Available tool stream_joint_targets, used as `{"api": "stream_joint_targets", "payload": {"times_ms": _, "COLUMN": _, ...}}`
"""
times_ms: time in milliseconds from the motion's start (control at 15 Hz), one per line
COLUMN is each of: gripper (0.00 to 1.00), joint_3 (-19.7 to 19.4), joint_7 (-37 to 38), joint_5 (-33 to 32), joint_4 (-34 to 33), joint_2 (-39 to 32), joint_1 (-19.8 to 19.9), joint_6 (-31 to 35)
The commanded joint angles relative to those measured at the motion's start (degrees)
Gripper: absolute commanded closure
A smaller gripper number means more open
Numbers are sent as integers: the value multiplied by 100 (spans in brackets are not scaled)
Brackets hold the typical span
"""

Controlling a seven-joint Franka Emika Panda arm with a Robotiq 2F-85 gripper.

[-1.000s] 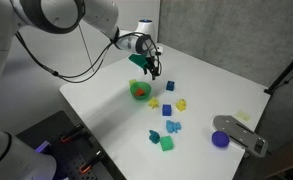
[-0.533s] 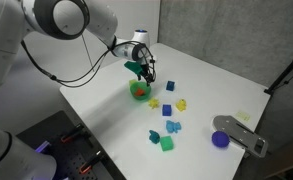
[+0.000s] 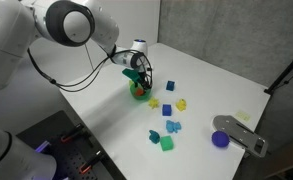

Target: Pick up the orange toy from the green bowl and put it on the table

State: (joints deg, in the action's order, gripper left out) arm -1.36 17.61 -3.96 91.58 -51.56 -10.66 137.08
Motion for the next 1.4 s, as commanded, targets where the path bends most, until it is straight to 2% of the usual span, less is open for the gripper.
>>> {"api": "stream_joint_targets", "payload": {"times_ms": 0, "gripper": 0, "joint_3": 85, "joint_7": -146, "joint_5": 139, "joint_4": -134, "joint_2": -156, "joint_1": 47, "joint_6": -17}}
{"api": "stream_joint_targets", "payload": {"times_ms": 600, "gripper": 0, "joint_3": 133, "joint_7": -202, "joint_5": 166, "joint_4": -288, "joint_2": -535, "joint_1": 79, "joint_6": -23}}
{"api": "stream_joint_targets", "payload": {"times_ms": 667, "gripper": 25, "joint_3": 107, "joint_7": -170, "joint_5": 154, "joint_4": -324, "joint_2": -583, "joint_1": 55, "joint_6": -48}}
{"api": "stream_joint_targets", "payload": {"times_ms": 733, "gripper": 25, "joint_3": 92, "joint_7": -157, "joint_5": 141, "joint_4": -350, "joint_2": -613, "joint_1": 40, "joint_6": -64}}
{"api": "stream_joint_targets", "payload": {"times_ms": 1133, "gripper": 75, "joint_3": 95, "joint_7": -124, "joint_5": 158, "joint_4": -437, "joint_2": -606, "joint_1": 22, "joint_6": -188}}
{"api": "stream_joint_targets", "payload": {"times_ms": 1200, "gripper": 80, "joint_3": 97, "joint_7": -117, "joint_5": 162, "joint_4": -444, "joint_2": -569, "joint_1": 19, "joint_6": -217}}
{"api": "stream_joint_targets", "payload": {"times_ms": 1333, "gripper": 83, "joint_3": 125, "joint_7": -144, "joint_5": 178, "joint_4": -451, "joint_2": -467, "joint_1": 31, "joint_6": -284}}
